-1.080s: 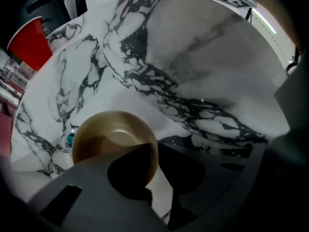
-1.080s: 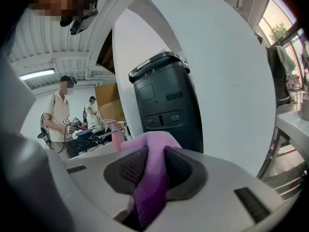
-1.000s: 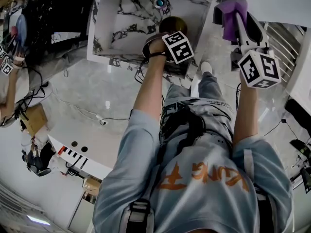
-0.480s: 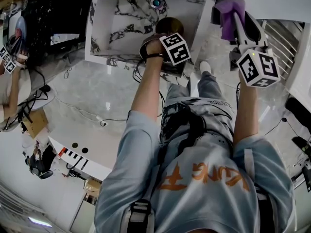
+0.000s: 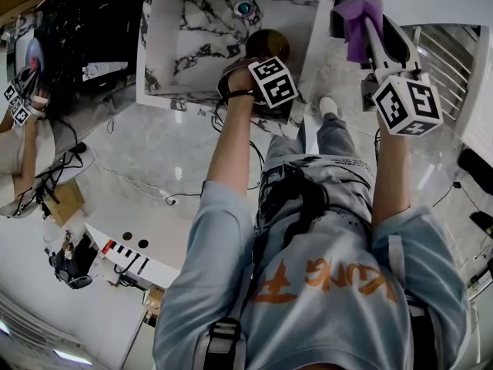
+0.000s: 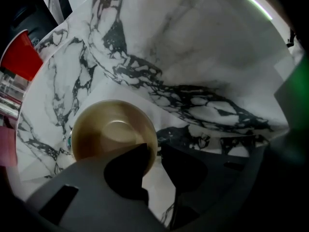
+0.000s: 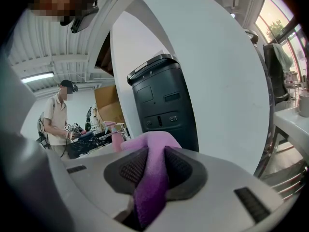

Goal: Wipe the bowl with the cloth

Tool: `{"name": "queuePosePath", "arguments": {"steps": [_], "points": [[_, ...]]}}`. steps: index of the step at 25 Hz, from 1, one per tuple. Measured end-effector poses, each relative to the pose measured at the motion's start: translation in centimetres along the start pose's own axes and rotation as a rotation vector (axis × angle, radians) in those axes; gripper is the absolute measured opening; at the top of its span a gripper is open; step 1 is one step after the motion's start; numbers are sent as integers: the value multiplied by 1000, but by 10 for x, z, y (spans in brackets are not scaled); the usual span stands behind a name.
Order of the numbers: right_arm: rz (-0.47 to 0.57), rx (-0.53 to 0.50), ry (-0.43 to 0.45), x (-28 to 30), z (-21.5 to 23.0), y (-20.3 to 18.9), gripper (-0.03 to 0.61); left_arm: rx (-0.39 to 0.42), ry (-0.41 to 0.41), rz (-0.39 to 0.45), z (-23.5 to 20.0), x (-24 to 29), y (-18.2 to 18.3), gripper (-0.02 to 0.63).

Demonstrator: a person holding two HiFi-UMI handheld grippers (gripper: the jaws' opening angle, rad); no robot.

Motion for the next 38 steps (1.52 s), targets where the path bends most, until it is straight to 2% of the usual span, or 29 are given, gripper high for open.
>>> {"name": "queuePosePath", "arguments": {"steps": [4, 11, 15, 19, 27, 38], "points": [[1, 3, 1, 0, -1, -1, 112, 14, 36, 13, -4, 1, 0, 92], [-2, 1, -5, -2, 1, 0, 112, 26, 108, 62, -12, -8, 8, 43], [11, -1, 7, 0, 0, 5, 112, -3, 139, 103, -18, -20, 11, 31], [24, -8, 30, 0, -4, 11, 112, -108, 138, 206, -20, -48, 16, 29], [62, -30, 96, -4, -16, 28, 112, -373, 127, 474, -20, -114, 21, 29], [138, -83, 209, -19, -31, 57, 112, -666, 190, 840, -4, -203, 13, 29]]}}
Point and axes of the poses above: the fingertips, and each gripper's own axes: x forward along the fingers, z to its right, y out of its top, the point moved 3 cm from there along -x, backward along the fingers, and after that the axes turned 15 degrees about -x, right-handed, at the moved point
